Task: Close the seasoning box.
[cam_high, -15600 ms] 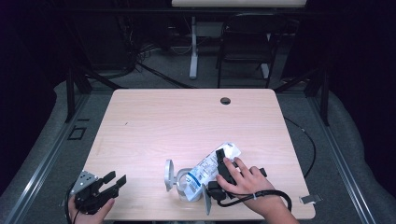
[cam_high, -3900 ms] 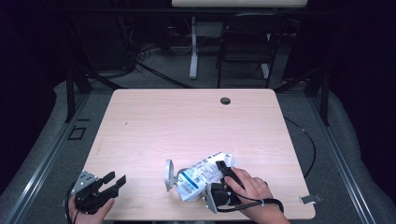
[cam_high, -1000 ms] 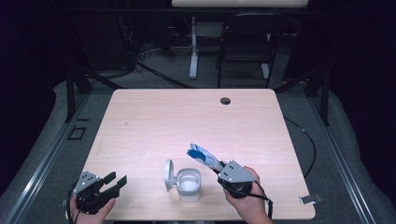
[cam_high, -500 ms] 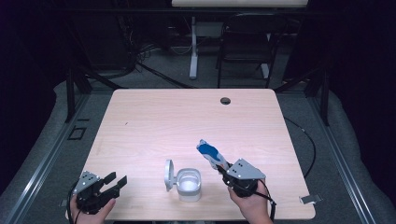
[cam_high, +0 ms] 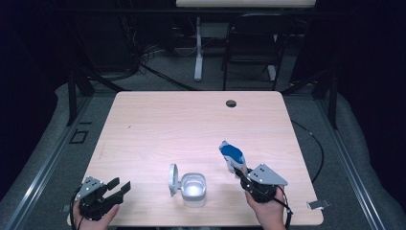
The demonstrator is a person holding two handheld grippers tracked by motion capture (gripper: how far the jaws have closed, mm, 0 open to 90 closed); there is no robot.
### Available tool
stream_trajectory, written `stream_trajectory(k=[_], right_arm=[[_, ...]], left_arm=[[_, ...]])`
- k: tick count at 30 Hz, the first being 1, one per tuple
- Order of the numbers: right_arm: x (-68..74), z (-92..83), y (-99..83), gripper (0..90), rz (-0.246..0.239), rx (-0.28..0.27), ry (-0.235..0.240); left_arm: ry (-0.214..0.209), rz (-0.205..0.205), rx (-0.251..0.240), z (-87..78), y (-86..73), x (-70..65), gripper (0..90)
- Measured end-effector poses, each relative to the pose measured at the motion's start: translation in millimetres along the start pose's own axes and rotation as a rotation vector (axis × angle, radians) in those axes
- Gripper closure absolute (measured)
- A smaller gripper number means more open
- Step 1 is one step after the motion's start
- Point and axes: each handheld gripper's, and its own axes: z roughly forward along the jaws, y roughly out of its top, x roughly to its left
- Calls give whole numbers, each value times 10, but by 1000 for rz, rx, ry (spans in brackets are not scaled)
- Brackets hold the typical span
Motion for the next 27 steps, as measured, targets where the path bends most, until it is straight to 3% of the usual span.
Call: stream_trajectory(k=[14, 27], right_arm=[[-209, -95, -159, 806, 49, 2, -73], [-226, -54, -235, 806, 47, 27, -91]], left_arm=[[-3, 3, 4, 7, -4, -4, 494], [-4, -2, -3, -10, -2, 2, 494]])
